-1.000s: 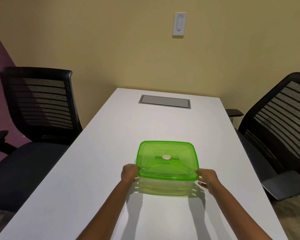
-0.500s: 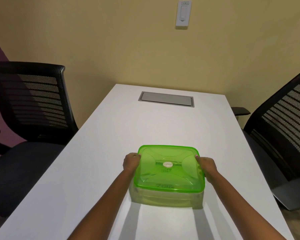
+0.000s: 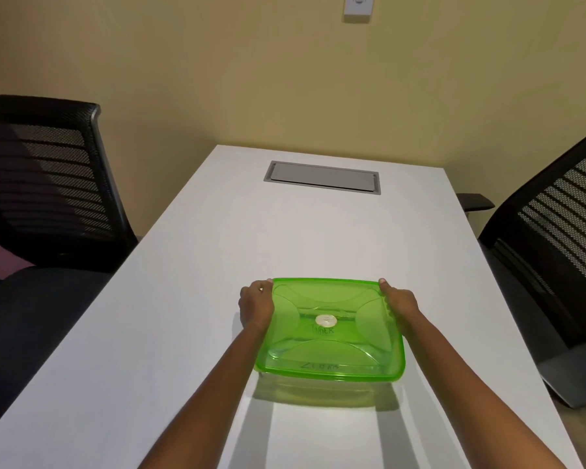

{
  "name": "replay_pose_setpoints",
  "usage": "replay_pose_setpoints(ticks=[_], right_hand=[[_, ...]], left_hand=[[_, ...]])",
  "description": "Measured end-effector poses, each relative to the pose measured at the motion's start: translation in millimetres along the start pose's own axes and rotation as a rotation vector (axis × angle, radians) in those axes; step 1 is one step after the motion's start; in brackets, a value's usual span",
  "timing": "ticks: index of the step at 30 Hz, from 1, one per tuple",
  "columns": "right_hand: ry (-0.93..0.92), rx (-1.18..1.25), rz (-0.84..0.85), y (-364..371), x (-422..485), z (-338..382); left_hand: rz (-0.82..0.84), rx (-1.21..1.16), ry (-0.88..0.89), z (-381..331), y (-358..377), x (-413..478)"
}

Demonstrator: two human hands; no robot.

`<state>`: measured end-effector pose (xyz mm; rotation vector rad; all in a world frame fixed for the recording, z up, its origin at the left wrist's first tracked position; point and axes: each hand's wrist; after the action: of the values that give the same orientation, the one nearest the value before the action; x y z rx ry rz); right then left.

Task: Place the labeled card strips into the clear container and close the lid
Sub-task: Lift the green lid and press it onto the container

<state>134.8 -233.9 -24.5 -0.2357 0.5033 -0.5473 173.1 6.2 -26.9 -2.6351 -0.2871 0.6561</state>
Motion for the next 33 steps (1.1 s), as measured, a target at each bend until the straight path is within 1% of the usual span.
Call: replay_pose_setpoints(ticks=[4,8,14,21,24,26,29,31,33], right_hand=[[0.024,0.041,0.008,2,2,4],[0.055,0.028,-0.034,4,1,4],[0.102,0.07,-0.037,4,5,5],[0.155,0.103,-0.051,2,11,2],[0.184,0.183,-0.019,-1,9,1],[0.147,0.148,-0.02,0,6,2],[0.004,-0.137,-0.087,4,-4,2],[-0.112,-0.275,-0.132,8,-16,2],[-0.196,-0.285,-0.185,10,-27,-2]], left_hand=[[-0.007,-0.007,0.006,2,0,0],[0.001,-0.02,0.009,1,0,0],[0.017,-0.023,-0.004,0,0,2],[0.023,0.015,0.011,0,1,3],[0.02,0.018,0.017,1,1,4],[0.013,0.026,0.026,1,2,4],[-0.02,0.053,0.054,0,1,0],[-0.064,0.126,0.088,-2,0,-6],[-0.112,0.25,0.147,-2,1,-13]])
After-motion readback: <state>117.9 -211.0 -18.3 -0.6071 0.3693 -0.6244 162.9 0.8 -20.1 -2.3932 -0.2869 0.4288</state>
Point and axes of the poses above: each hand's wrist, its own x-axis towards the middle knuckle, its own y-axis out of the palm, z = x × y, and after that the axes turned 6 degrees about -y, right-handed
